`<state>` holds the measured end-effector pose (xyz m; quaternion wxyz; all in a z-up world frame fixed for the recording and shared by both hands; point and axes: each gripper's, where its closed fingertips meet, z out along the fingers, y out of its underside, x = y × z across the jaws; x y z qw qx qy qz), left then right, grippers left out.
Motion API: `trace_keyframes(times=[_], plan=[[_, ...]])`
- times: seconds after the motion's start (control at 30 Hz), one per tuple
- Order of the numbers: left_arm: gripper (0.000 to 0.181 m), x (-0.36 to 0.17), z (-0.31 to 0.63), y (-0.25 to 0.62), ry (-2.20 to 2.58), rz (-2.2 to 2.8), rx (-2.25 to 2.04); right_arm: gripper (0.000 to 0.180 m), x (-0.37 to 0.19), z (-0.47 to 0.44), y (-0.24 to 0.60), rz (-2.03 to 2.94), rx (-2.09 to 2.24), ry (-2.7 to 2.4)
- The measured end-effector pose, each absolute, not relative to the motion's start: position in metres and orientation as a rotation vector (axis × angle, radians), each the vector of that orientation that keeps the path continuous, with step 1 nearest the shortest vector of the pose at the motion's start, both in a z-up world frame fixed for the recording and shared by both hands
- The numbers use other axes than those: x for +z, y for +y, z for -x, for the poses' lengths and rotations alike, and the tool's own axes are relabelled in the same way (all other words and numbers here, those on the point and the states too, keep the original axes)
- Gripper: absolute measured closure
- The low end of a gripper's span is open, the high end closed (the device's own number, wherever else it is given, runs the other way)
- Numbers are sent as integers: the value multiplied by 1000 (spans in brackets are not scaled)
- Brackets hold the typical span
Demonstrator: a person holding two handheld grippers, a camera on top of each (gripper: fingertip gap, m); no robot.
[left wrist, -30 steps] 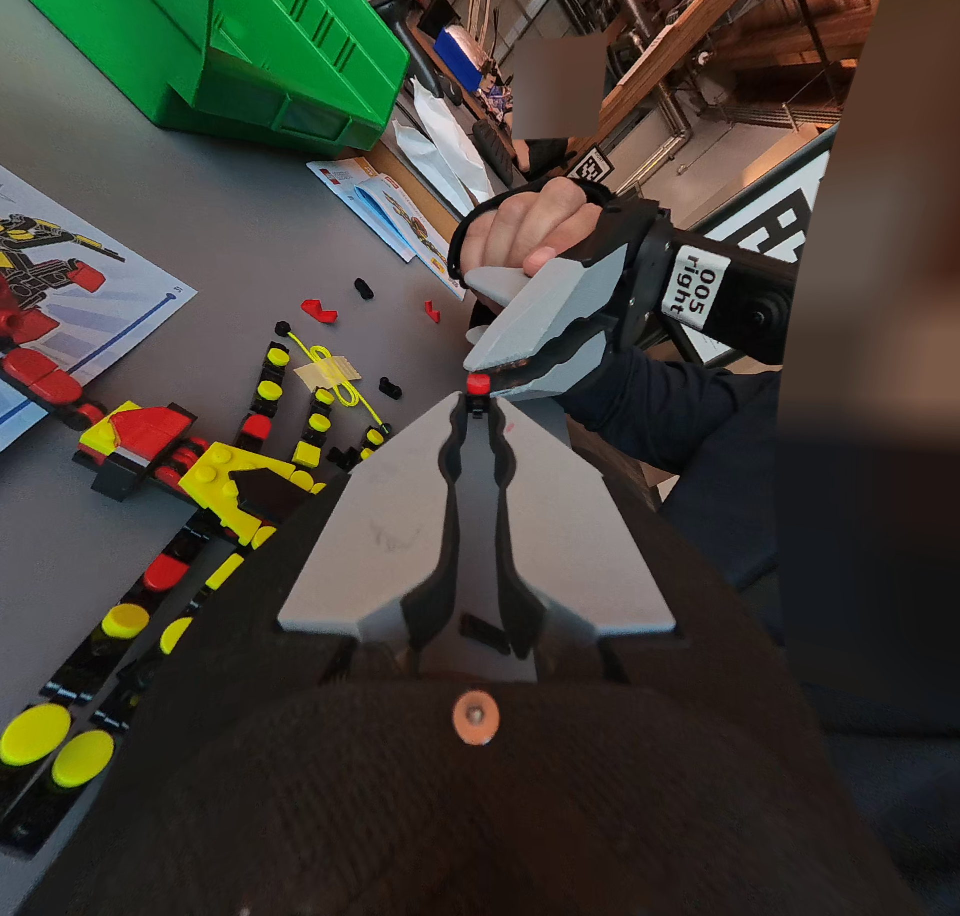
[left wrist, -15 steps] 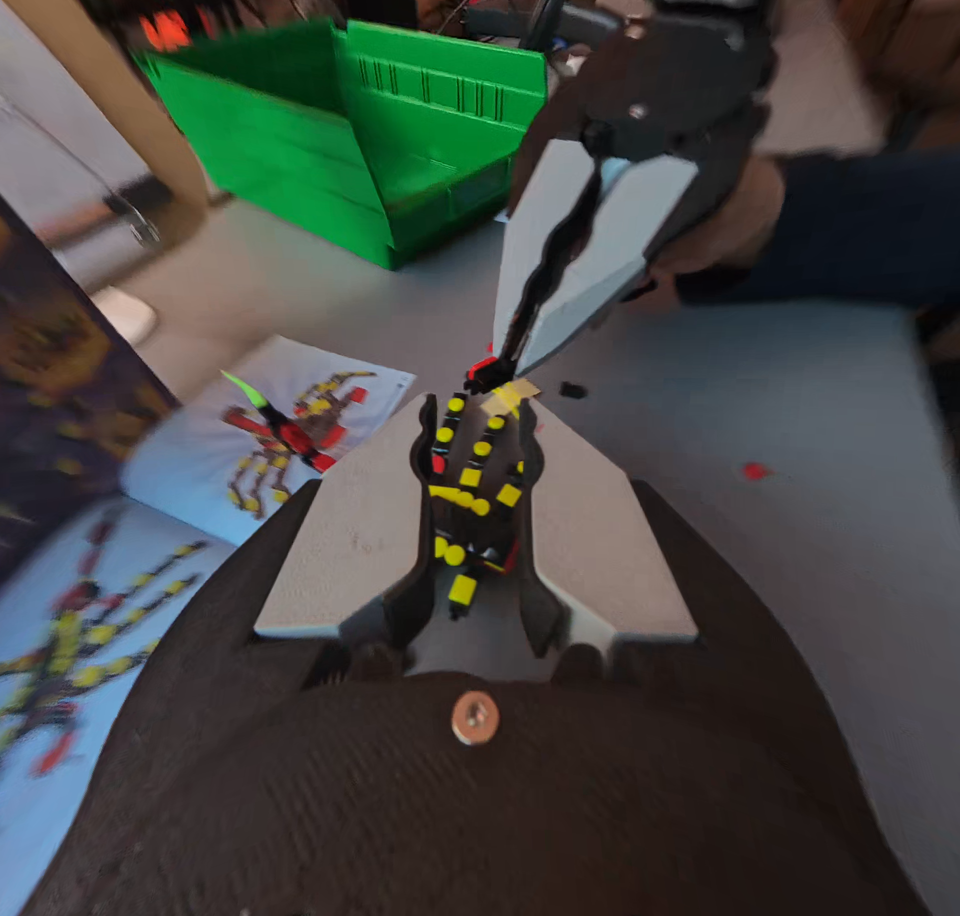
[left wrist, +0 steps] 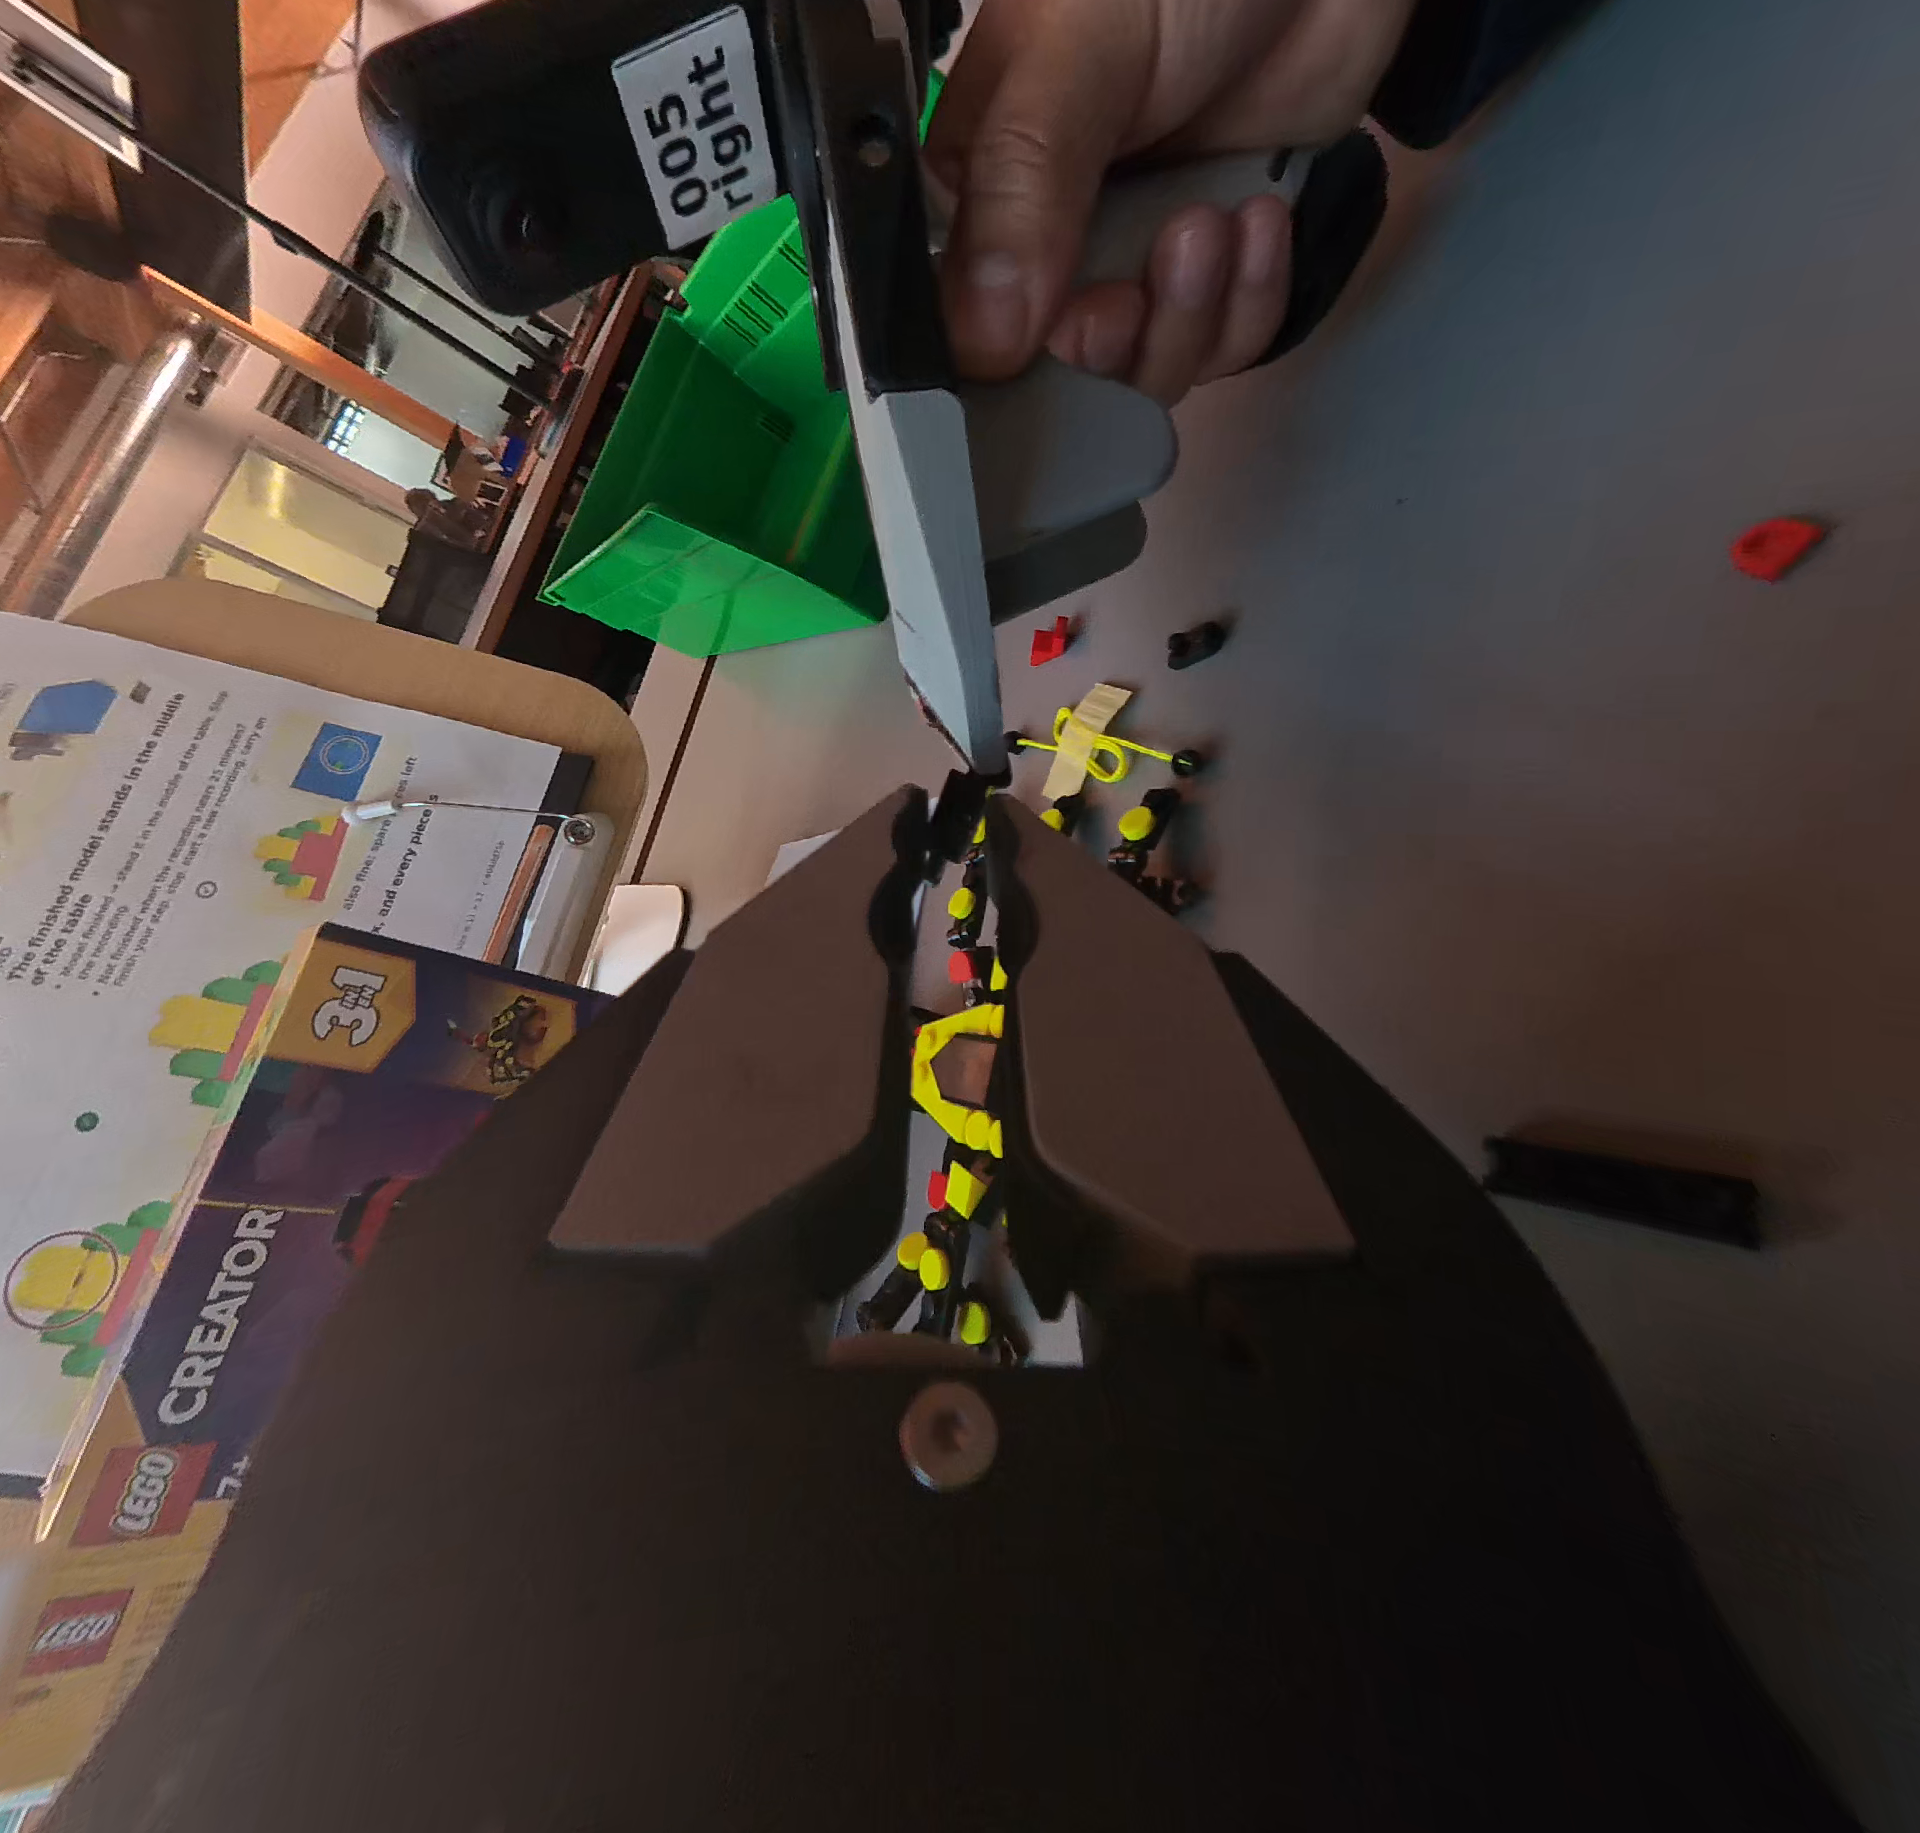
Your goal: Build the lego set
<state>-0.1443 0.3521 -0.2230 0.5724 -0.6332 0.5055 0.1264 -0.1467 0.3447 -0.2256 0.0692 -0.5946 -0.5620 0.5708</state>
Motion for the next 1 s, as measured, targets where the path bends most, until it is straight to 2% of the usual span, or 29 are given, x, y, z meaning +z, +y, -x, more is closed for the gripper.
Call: trace_keyframes(times=[0.37,1.0], plan=[[177,-231,141,348,1220,1545,223,178,-232,147,343,1853,1724,-1690],[177,-191,136,335,987,1484,-260,178,-195,144,332,1716,2132,-1555]])
